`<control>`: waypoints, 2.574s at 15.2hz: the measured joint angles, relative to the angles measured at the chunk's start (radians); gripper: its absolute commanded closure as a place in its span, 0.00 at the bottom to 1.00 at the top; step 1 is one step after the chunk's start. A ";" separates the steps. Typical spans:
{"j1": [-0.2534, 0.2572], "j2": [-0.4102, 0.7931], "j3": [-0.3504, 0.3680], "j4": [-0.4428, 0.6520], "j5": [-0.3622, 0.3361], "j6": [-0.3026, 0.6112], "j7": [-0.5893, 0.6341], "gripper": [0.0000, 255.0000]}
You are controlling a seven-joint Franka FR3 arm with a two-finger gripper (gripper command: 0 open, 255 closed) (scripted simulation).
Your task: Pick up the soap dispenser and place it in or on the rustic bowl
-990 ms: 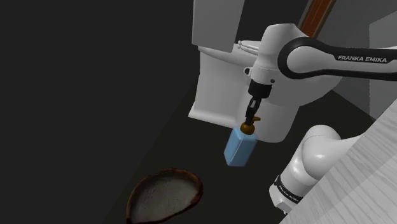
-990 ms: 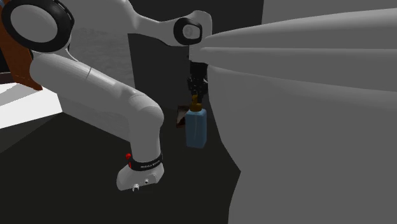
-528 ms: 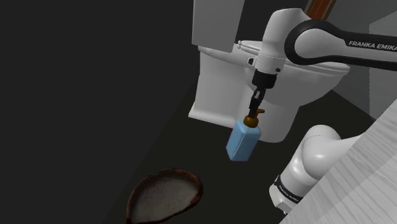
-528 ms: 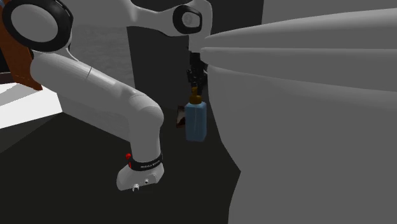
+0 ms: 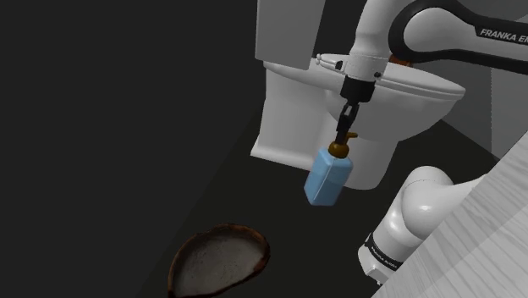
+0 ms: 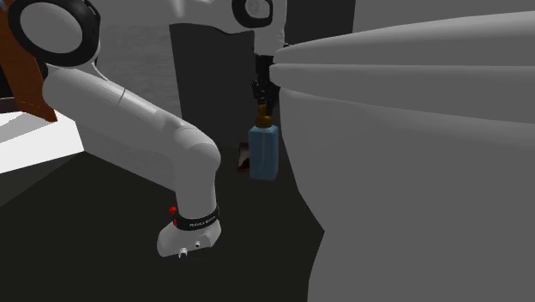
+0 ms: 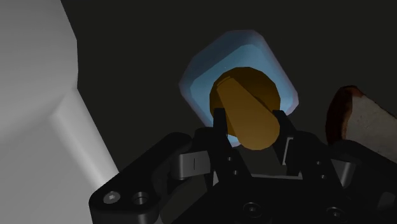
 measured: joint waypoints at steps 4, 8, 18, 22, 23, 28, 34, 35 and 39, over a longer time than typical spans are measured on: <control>-0.001 0.018 -0.001 0.067 -0.001 -0.049 0.001 1.00; -0.001 0.031 -0.002 0.123 -0.002 -0.092 0.002 1.00; 0.029 0.241 0.175 0.364 0.113 -0.108 0.193 1.00; 0.034 0.353 0.254 0.507 0.139 -0.128 0.286 1.00; 0.036 0.379 0.276 0.536 0.146 -0.129 0.313 1.00; 0.038 0.534 0.372 0.721 0.141 -0.147 0.430 1.00; 0.066 0.777 0.511 1.013 0.070 -0.202 0.611 1.00; 0.080 0.835 0.539 1.090 0.043 -0.226 0.650 1.00; 0.101 0.906 0.567 1.144 0.008 -0.219 0.696 1.00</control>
